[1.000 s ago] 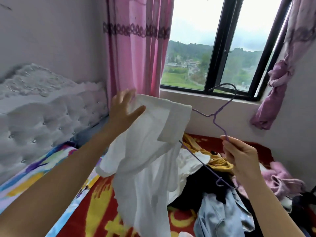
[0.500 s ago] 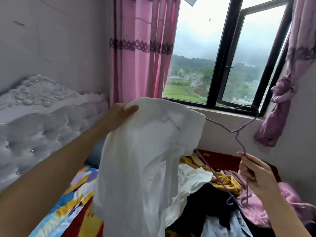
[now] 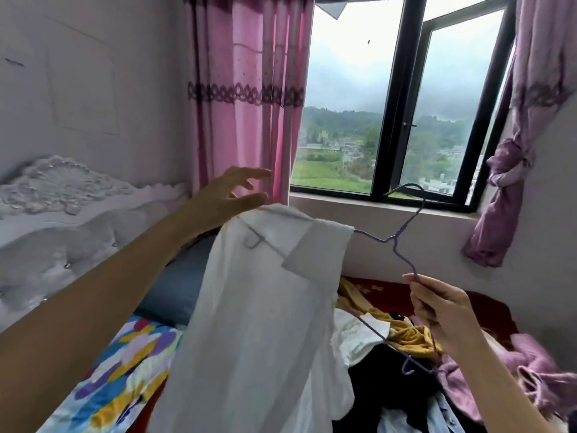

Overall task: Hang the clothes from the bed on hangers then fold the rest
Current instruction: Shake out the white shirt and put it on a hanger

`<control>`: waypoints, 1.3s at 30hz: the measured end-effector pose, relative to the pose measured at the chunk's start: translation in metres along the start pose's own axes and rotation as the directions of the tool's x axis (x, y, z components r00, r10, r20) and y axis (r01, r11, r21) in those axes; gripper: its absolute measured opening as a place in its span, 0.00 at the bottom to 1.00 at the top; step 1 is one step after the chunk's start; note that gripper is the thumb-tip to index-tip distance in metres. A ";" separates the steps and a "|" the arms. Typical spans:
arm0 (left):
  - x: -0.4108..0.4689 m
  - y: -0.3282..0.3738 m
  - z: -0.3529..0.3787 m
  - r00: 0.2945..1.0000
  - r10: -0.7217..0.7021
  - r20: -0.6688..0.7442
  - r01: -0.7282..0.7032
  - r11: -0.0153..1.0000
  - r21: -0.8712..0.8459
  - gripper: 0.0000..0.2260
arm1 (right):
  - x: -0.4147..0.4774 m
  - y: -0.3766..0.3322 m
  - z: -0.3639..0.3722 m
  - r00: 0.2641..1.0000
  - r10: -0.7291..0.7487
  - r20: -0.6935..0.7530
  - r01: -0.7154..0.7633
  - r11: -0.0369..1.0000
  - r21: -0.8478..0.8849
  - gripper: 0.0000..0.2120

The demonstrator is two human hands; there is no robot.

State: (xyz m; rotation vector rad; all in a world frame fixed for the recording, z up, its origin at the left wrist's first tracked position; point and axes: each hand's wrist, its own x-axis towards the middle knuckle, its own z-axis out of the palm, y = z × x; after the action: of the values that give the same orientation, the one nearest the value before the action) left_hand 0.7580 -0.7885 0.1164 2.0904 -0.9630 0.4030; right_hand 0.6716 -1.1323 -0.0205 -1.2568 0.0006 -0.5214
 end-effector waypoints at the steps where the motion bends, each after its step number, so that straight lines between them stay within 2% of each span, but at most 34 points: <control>1: 0.003 0.003 0.004 0.999 0.027 0.019 -0.029 0.994 0.107 0.29 | 0.000 -0.002 0.006 1.000 -0.014 0.018 0.014 0.999 -0.043 0.14; 3: 0.011 0.007 0.014 0.987 0.062 0.150 -0.112 0.929 0.354 0.27 | -0.001 -0.004 0.021 0.997 -0.028 0.071 0.036 0.993 -0.114 0.16; 4: 0.013 0.010 0.020 0.967 0.038 0.252 -0.145 0.896 0.420 0.25 | -0.002 -0.004 0.028 0.996 -0.028 0.091 0.039 0.991 -0.128 0.17; 6: 0.014 0.011 0.032 0.921 -0.050 0.386 -0.144 0.878 0.457 0.17 | -0.005 -0.005 0.036 0.995 -0.020 0.099 0.032 0.993 -0.116 0.16; 7: 0.013 0.009 0.037 0.917 -0.066 0.394 -0.130 0.883 0.451 0.15 | -0.007 -0.005 0.039 0.995 -0.020 0.098 0.030 0.994 -0.108 0.14; 9: 0.011 0.004 0.042 0.934 -0.050 0.354 -0.108 0.904 0.415 0.12 | -0.011 -0.006 0.042 0.995 -0.019 0.103 0.030 0.993 -0.111 0.13; 11: 0.008 0.002 0.045 0.953 -0.014 0.304 -0.106 0.921 0.375 0.13 | -0.015 -0.007 0.045 0.992 0.001 0.127 0.014 0.992 -0.124 0.16; 14: 0.004 0.007 0.051 0.966 0.037 0.255 -0.125 0.933 0.337 0.13 | -0.019 -0.010 0.053 0.978 0.008 0.206 0.021 0.990 -0.140 0.16; 17: 0.001 0.016 0.059 0.967 0.102 0.233 -0.173 0.935 0.310 0.10 | -0.023 -0.008 0.063 0.955 -0.013 0.297 0.068 0.982 -0.177 0.12; 21: -0.006 0.016 0.056 0.977 0.109 0.185 -0.161 0.941 0.297 0.10 | -0.020 -0.010 0.063 0.933 -0.013 0.359 0.096 0.972 -0.215 0.07; 23: -0.011 0.012 0.048 0.988 0.087 0.130 -0.120 0.955 0.271 0.09 | -0.009 -0.009 0.045 0.958 -0.008 0.288 0.102 0.944 -0.313 0.13; 24: -0.014 0.010 0.042 0.994 0.066 0.088 -0.085 0.966 0.245 0.09 | -0.004 -0.005 0.034 0.982 -0.021 0.188 0.086 0.934 -0.348 0.14; 26: -0.017 0.005 0.031 1.000 0.015 0.002 -0.015 0.983 0.183 0.08 | 0.005 0.012 0.012 0.999 0.019 -0.027 -0.028 0.914 -0.405 0.16; 28: -0.020 0.003 0.023 0.998 -0.023 -0.057 0.031 0.991 0.132 0.07 | 0.001 0.037 0.004 0.985 0.158 -0.074 -0.174 0.849 -0.498 0.16; 30: -0.020 0.006 0.018 0.995 -0.031 -0.096 0.040 0.996 0.085 0.07 | -0.016 0.059 0.018 0.949 0.310 0.060 -0.221 0.788 -0.574 0.18; 31: -0.020 0.008 0.016 0.993 -0.027 -0.115 0.035 0.997 0.066 0.08 | -0.025 0.067 0.029 0.921 0.364 0.143 -0.215 0.778 -0.590 0.22; 34: -0.021 0.012 0.014 0.983 -0.026 -0.180 0.035 0.998 0.046 0.08 | -0.047 0.083 0.062 0.856 0.380 0.350 -0.109 0.795 -0.597 0.45; 37: -0.024 0.011 0.009 0.966 -0.049 -0.253 0.053 0.999 0.009 0.08 | -0.058 0.103 0.081 0.849 0.355 0.391 0.059 0.673 -0.737 0.51; 39: -0.027 0.008 0.004 0.951 -0.070 -0.301 0.052 0.996 -0.065 0.09 | -0.065 0.117 0.089 0.877 0.318 0.361 0.117 0.587 -0.801 0.48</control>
State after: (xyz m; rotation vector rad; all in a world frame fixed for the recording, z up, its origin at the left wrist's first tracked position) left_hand 0.7337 -0.7813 0.1031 1.9309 -0.7181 0.6358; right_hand 0.6827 -1.0033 -0.1159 -2.2733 -0.1115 -0.0528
